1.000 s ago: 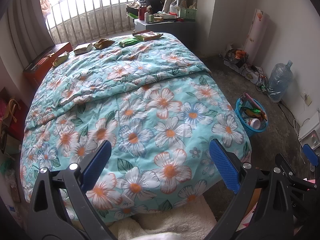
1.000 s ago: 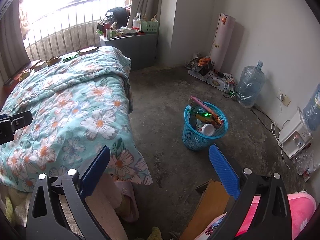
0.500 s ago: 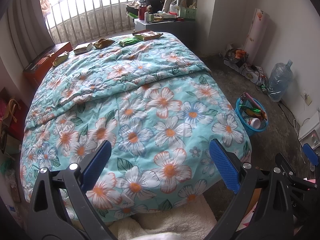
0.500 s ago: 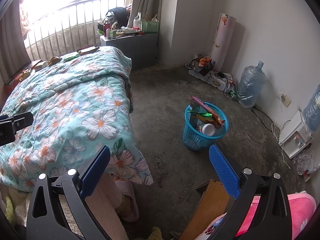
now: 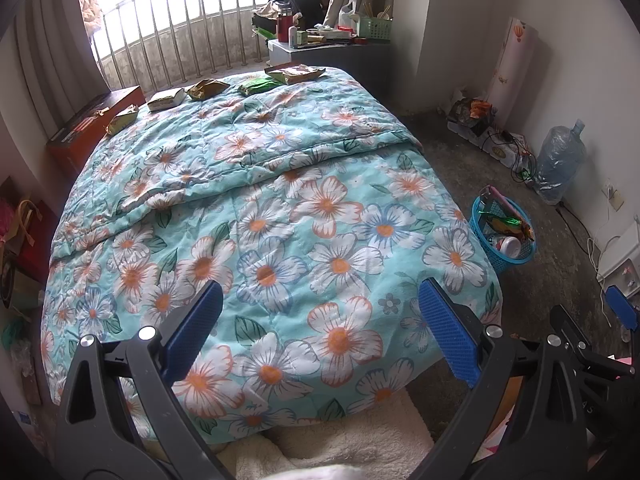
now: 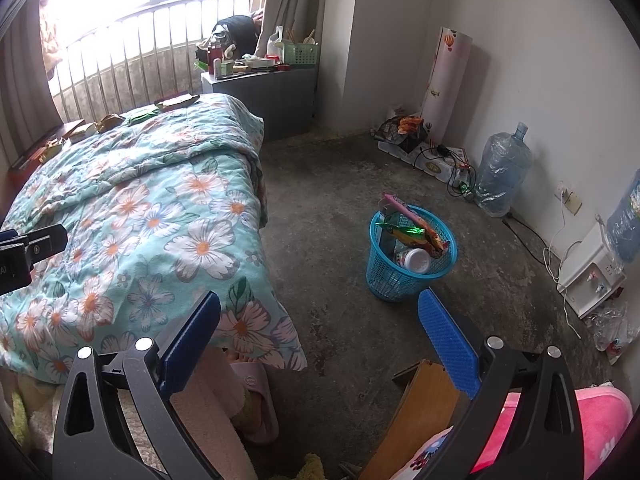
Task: Collect trash
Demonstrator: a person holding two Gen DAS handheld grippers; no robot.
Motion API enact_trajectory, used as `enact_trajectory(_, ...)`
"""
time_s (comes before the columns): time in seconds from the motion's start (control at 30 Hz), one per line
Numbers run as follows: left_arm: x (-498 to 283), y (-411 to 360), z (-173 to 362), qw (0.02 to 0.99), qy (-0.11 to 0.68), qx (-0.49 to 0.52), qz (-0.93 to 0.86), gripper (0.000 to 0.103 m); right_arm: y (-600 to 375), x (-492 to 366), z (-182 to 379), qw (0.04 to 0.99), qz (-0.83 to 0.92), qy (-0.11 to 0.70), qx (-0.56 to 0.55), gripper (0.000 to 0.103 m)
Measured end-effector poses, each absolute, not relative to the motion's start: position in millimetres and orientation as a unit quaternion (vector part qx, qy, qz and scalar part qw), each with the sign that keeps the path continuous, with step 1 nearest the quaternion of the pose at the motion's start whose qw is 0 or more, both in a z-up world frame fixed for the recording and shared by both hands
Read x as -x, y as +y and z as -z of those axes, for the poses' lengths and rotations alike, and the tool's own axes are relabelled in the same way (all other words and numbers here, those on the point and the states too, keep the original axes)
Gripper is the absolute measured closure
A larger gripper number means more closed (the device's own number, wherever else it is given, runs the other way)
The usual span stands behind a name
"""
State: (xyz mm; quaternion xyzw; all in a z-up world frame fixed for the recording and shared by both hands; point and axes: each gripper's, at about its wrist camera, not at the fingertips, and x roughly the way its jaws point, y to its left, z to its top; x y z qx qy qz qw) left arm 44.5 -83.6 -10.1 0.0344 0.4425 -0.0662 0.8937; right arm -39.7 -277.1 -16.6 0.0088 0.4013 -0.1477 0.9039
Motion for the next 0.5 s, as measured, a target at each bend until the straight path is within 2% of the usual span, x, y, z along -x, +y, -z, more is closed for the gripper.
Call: enact_trajectory(0.5, -43.9, -83.6, 9.3, 0.894, 0.442, -0.034, 0.066, 0.009, -275.0, 38.7, 15.7, 0.904, 0.147, 0.402, -0.009, 0.007)
